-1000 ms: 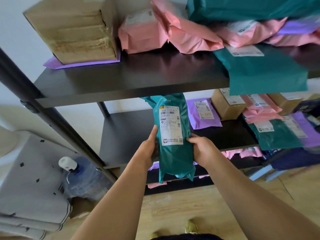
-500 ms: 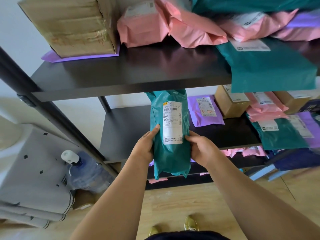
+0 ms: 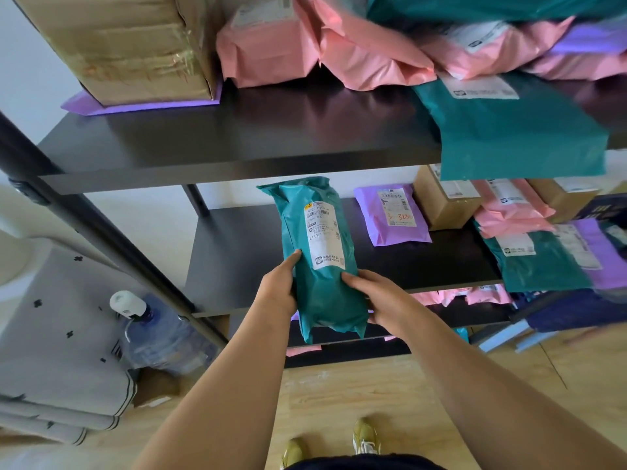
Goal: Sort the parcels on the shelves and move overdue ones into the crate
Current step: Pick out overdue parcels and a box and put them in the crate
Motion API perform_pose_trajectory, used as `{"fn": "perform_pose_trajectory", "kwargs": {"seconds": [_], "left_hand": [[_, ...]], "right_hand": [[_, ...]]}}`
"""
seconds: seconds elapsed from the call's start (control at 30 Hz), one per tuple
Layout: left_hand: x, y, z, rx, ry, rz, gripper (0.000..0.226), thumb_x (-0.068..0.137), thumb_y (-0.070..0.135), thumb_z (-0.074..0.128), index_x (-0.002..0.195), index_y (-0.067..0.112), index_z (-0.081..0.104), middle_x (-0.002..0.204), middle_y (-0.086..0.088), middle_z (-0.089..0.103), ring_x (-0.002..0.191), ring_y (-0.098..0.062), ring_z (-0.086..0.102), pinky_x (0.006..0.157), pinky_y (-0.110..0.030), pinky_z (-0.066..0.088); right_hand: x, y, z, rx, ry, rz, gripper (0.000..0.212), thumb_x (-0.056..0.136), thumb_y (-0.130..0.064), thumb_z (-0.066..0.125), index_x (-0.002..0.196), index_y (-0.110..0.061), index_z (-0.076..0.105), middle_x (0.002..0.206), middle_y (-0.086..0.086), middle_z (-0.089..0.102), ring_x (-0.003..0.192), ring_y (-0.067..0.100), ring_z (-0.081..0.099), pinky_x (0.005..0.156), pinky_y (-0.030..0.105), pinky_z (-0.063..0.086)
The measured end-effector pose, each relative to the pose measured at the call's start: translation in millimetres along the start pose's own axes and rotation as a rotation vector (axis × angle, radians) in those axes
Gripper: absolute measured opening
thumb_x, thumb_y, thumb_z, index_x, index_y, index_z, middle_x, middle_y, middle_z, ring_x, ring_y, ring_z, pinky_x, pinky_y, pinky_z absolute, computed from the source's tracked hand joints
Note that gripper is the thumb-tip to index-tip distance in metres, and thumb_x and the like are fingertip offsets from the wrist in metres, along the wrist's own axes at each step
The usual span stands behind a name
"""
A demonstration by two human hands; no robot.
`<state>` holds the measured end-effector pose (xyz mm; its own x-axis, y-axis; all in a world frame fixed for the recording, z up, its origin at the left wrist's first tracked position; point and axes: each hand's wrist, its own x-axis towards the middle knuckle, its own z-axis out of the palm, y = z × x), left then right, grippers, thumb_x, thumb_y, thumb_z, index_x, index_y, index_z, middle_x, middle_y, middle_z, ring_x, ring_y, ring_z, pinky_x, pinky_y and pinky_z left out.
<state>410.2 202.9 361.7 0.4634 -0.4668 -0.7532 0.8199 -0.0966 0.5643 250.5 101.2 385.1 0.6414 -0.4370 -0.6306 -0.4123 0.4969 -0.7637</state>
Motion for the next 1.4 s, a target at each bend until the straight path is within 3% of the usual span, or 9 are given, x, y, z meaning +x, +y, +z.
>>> {"fn": "perform_pose_trajectory", "kwargs": {"seconds": [0.27,0.53,0.63,0.7,0.77,0.87,1.07,1.17,1.4], "left_hand": [[3.5,-10.4,19.2,0.178,0.061,0.009,0.032,0.086,0.019,0.07,0.115,0.004,0.065,0.102,-0.013,0.074,0.091,-0.03,0.072,0.087,-0.043,0.057],[-17.4,-14.2,37.5,0.742,-0.043,-0.002,0.04,0.096,0.055,0.047,0.129,0.032,0.046,0.114,-0.004,0.068,0.091,-0.026,0.072,0.074,-0.043,0.062],[-11.4,-14.3,42.1,0.674,-0.006,0.031,0.045,0.092,0.059,0.052,0.124,0.027,0.05,0.113,-0.004,0.068,0.087,-0.027,0.073,0.067,-0.041,0.062],[-1.7,-13.7,46.0,0.591,0.059,0.12,0.055,0.083,0.06,0.061,0.125,0.024,0.057,0.112,-0.001,0.07,0.089,-0.025,0.073,0.072,-0.044,0.062],[8.6,-12.0,48.3,0.581,0.106,0.175,0.065,0.076,0.059,0.064,0.13,0.024,0.055,0.114,0.002,0.069,0.093,-0.021,0.072,0.078,-0.044,0.061],[16.9,-12.7,49.8,0.603,0.113,0.207,0.06,0.086,0.049,0.063,0.138,0.025,0.048,0.124,0.001,0.065,0.098,-0.018,0.069,0.086,-0.041,0.059],[16.7,-15.5,45.8,0.673,0.11,0.207,0.06,0.098,0.034,0.054,0.152,0.025,0.03,0.134,0.0,0.058,0.11,-0.018,0.063,0.099,-0.038,0.052],[11.6,-16.5,43.8,0.781,0.11,0.241,0.058,0.1,0.033,0.051,0.153,0.024,0.028,0.134,0.002,0.058,0.109,-0.015,0.062,0.092,-0.031,0.053],[-13.2,-15.8,54.3,0.874,0.195,0.386,0.034,0.1,0.029,0.047,0.133,0.021,0.048,0.128,0.001,0.059,0.082,-0.01,0.063,0.053,-0.018,0.048]], "right_hand": [[10.2,5.2,-14.8,0.035,0.078,0.091,0.037,0.091,-0.037,0.067,0.117,-0.011,0.062,0.11,0.011,0.072,0.099,0.03,0.071,0.083,0.047,0.059],[39.1,-3.2,-26.5,-0.172,0.256,0.054,0.054,0.088,-0.044,0.068,0.126,-0.007,0.055,0.112,0.011,0.067,0.098,0.027,0.068,0.089,0.046,0.058],[51.5,-6.7,-30.4,-0.291,0.308,0.022,0.057,0.087,-0.048,0.066,0.126,-0.008,0.056,0.11,0.009,0.067,0.093,0.022,0.067,0.078,0.036,0.057],[55.2,-13.0,-30.1,-0.338,0.312,-0.006,0.051,0.092,-0.045,0.063,0.126,-0.007,0.056,0.112,0.009,0.066,0.093,0.021,0.066,0.072,0.03,0.053],[60.3,-17.3,-30.2,-0.372,0.281,-0.005,0.048,0.094,-0.038,0.062,0.128,-0.006,0.054,0.113,0.01,0.064,0.098,0.024,0.065,0.082,0.035,0.055],[62.0,-22.0,-29.1,-0.373,0.2,0.001,0.039,0.095,-0.024,0.063,0.127,-0.002,0.054,0.109,0.01,0.063,0.1,0.027,0.065,0.09,0.042,0.056],[59.1,-23.3,-27.6,-0.414,0.089,0.027,0.039,0.095,-0.02,0.063,0.131,-0.007,0.055,0.115,0.008,0.066,0.099,0.023,0.067,0.082,0.033,0.057],[52.0,-24.4,-29.4,-0.421,0.054,0.037,0.033,0.097,-0.018,0.06,0.128,-0.007,0.057,0.111,0.007,0.065,0.09,0.019,0.063,0.071,0.026,0.053],[41.2,-29.6,-41.7,-0.56,0.091,-0.028,0.044,0.097,-0.023,0.059,0.138,-0.007,0.05,0.119,0.007,0.06,0.109,0.025,0.06,0.098,0.041,0.051]]}}
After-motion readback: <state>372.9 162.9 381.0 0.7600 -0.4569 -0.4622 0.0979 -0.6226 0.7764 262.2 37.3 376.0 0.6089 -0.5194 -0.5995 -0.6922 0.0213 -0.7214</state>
